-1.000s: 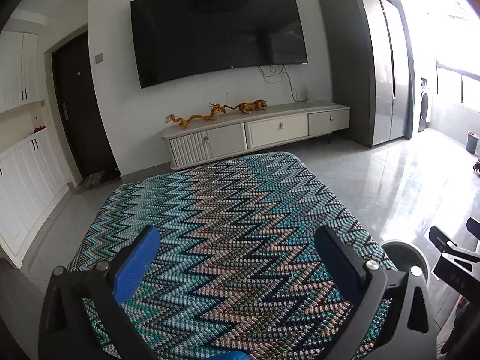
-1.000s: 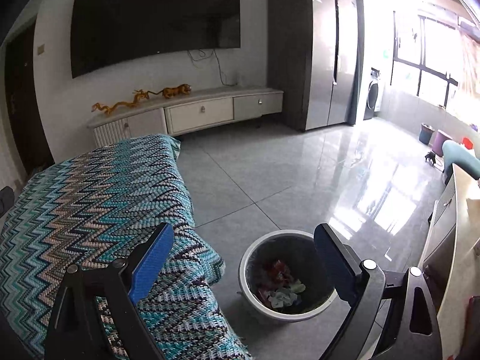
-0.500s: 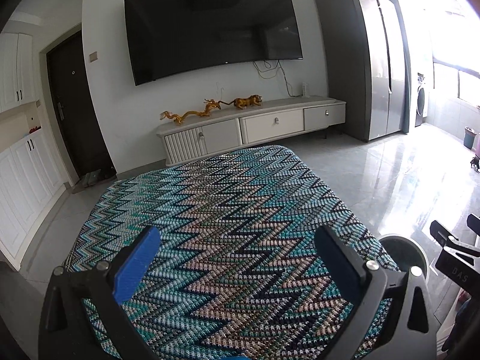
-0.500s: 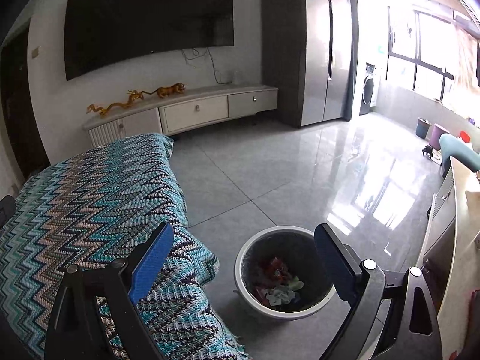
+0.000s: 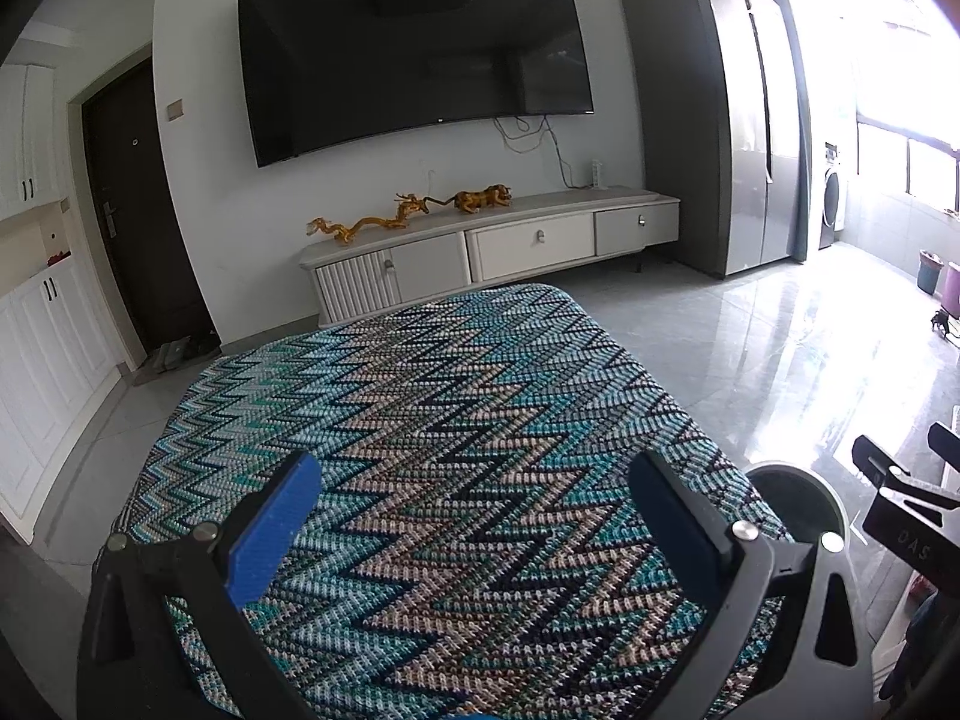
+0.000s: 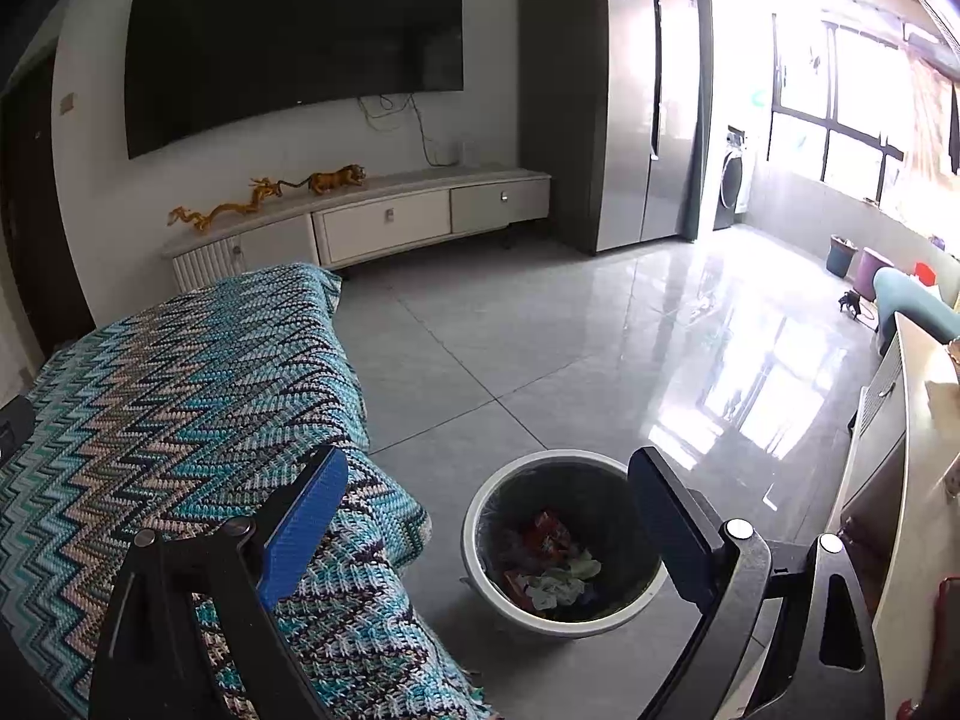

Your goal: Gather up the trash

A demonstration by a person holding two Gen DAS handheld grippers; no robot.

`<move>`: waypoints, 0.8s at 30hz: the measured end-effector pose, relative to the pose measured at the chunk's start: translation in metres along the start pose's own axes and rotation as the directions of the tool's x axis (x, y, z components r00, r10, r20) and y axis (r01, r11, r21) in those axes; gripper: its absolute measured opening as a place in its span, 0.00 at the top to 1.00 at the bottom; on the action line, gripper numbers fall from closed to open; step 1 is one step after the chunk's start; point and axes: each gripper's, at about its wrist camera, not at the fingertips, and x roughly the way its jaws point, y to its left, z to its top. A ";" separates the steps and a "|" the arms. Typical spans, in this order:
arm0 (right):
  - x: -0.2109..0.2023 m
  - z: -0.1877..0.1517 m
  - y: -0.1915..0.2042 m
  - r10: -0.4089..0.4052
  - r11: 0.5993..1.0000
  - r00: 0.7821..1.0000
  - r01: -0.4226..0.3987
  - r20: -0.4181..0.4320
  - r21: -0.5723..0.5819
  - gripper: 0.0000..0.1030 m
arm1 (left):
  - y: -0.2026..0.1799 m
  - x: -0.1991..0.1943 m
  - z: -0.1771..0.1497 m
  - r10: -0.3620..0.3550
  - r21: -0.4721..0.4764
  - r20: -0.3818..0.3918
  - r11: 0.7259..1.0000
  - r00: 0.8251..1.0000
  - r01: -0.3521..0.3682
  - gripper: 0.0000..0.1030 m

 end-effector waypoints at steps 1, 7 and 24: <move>0.000 0.000 -0.001 -0.001 1.000 1.000 0.001 -0.001 0.002 0.09 | -0.001 0.000 0.000 -0.002 0.002 -0.001 1.000 1.000 0.002 0.00; 0.002 -0.004 -0.005 -0.008 1.000 1.000 0.008 -0.007 0.010 0.09 | -0.006 0.001 -0.002 -0.017 0.012 -0.009 1.000 1.000 0.017 0.00; 0.005 -0.005 -0.004 -0.010 1.000 1.000 0.010 -0.018 0.010 0.09 | -0.014 0.000 -0.004 -0.055 0.020 -0.011 0.998 0.998 0.055 0.00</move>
